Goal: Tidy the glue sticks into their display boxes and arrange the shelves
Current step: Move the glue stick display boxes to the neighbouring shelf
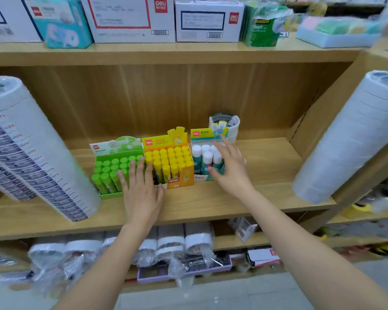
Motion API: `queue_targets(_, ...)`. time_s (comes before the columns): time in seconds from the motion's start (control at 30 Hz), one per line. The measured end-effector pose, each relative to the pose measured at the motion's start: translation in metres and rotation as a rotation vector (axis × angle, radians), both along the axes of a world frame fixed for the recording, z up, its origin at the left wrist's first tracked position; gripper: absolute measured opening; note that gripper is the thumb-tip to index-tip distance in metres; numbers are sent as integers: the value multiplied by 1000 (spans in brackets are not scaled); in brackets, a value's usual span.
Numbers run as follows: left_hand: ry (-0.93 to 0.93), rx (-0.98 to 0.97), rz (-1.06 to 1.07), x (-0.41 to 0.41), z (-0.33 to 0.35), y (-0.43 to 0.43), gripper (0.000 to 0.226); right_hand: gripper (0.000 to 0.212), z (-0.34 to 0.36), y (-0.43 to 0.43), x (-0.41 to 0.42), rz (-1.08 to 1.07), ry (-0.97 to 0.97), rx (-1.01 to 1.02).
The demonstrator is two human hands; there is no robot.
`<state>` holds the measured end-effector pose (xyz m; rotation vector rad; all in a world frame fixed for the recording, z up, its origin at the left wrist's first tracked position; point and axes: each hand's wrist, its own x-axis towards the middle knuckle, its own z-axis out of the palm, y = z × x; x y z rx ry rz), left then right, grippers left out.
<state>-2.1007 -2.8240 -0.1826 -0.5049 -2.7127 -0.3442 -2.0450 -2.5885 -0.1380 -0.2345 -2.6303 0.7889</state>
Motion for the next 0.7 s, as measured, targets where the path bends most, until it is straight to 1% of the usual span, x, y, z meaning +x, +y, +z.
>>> queue_targets(0.07,23,38,-52,3,1,6,72,77,-4,8,3,-86,104,-226)
queue_targets(0.13,15,61,-105,9,2,16,77,86,-12,16,4,-89,58,-367)
queue_targets(0.23,-16,52,-167,11,1,30,72,88,-22,19,2,26,-45,-516)
queue_targets(0.33,-53,64,-142,8,-5,44,70,72,-30,28,3,-49,0,-450)
queue_targets(0.4,-49,117,-84,8,-6,55,68,70,-32,40,5,-45,46,-390)
queue_targets(0.47,-35,151,-35,10,-8,64,65,82,-34,54,5,35,37,-378)
queue_targets(0.53,-16,178,-5,10,-11,71,63,91,-31,66,0,162,-5,-426)
queue_targets(0.6,-9,202,25,12,-13,77,62,84,-28,73,-5,294,-59,-438)
queue_targets(0.63,-8,210,40,13,-13,80,62,80,-29,76,-7,323,-64,-431)
queue_targets(0.7,0,216,68,18,-12,84,61,76,-32,80,-9,311,-18,-446)
